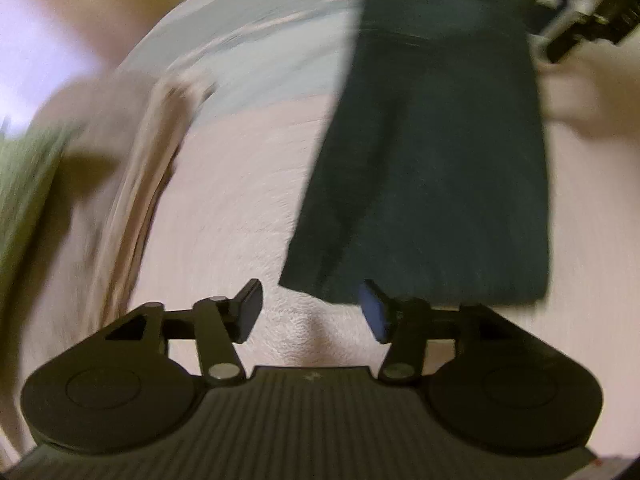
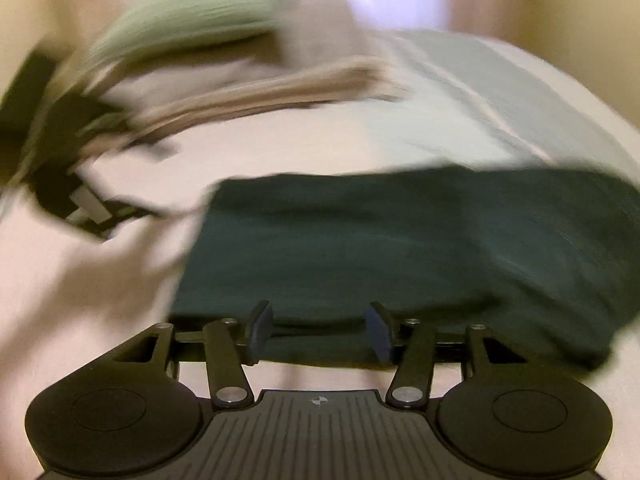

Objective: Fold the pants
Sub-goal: 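Grasp the jeans hem with the right gripper and lift it up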

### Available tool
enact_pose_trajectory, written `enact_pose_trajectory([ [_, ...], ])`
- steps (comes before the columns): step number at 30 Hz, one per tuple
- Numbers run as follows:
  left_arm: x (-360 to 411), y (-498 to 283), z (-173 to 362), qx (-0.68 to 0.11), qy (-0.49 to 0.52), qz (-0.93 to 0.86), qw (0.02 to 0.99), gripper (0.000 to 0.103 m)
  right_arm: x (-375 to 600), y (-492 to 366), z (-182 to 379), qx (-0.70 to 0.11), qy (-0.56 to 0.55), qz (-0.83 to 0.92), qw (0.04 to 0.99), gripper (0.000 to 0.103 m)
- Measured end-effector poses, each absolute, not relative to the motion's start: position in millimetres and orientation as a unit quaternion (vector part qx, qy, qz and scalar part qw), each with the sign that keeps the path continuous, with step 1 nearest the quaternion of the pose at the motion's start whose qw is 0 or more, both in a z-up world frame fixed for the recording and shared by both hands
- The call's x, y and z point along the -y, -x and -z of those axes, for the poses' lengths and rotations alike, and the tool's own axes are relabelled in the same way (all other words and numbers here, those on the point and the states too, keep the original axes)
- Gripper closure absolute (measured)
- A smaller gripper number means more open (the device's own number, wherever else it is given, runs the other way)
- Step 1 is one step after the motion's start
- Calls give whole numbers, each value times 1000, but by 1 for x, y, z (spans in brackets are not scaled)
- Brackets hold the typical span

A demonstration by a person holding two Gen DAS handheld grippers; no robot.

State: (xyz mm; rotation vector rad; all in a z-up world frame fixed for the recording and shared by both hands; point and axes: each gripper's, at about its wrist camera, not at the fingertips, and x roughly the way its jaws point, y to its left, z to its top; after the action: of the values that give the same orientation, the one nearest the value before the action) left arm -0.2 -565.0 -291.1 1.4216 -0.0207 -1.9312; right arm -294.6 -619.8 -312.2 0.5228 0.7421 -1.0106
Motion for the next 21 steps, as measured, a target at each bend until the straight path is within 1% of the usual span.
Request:
enact_pose_trajectory([
  [1, 558, -3, 293, 38, -556, 758, 340, 42, 614, 273, 315, -357, -216, 457, 786, 49],
  [3, 545, -11, 299, 92, -561, 768, 295, 39, 603, 231, 321, -389, -167, 436, 794, 48],
  [5, 531, -18, 308, 150, -573, 766, 249, 39, 595, 193, 331, -410, -122, 423, 798, 47],
  [7, 520, -25, 315, 193, -576, 764, 214, 36, 589, 159, 344, -434, -63, 415, 798, 47],
  [8, 517, -29, 317, 209, -573, 766, 203, 35, 588, 147, 352, -444, -42, 409, 796, 47],
  [9, 514, -32, 320, 220, -568, 769, 195, 31, 588, 136, 362, -455, -23, 401, 795, 47],
  [11, 514, -36, 326, 231, -560, 774, 183, 30, 593, 125, 383, -486, -4, 400, 777, 47],
  [13, 517, -37, 337, 244, -555, 776, 173, 30, 597, 127, 402, -519, -9, 409, 750, 48],
  [15, 518, -35, 346, 257, -550, 778, 160, 30, 601, 139, 409, -525, -14, 417, 742, 53],
  [17, 516, -33, 358, 287, -545, 776, 138, 30, 600, 144, 410, -525, -6, 412, 745, 65],
  [18, 517, -32, 363, 301, -542, 774, 127, 30, 600, 146, 409, -525, -2, 408, 747, 68],
  [19, 518, -30, 371, 321, -541, 769, 115, 30, 603, 147, 407, -523, -5, 407, 749, 75],
  [20, 518, -28, 376, 338, -539, 765, 105, 30, 606, 149, 403, -517, -15, 408, 752, 86],
  [21, 520, -26, 381, 358, -535, 759, 95, 30, 611, 153, 397, -509, -27, 414, 754, 90],
])
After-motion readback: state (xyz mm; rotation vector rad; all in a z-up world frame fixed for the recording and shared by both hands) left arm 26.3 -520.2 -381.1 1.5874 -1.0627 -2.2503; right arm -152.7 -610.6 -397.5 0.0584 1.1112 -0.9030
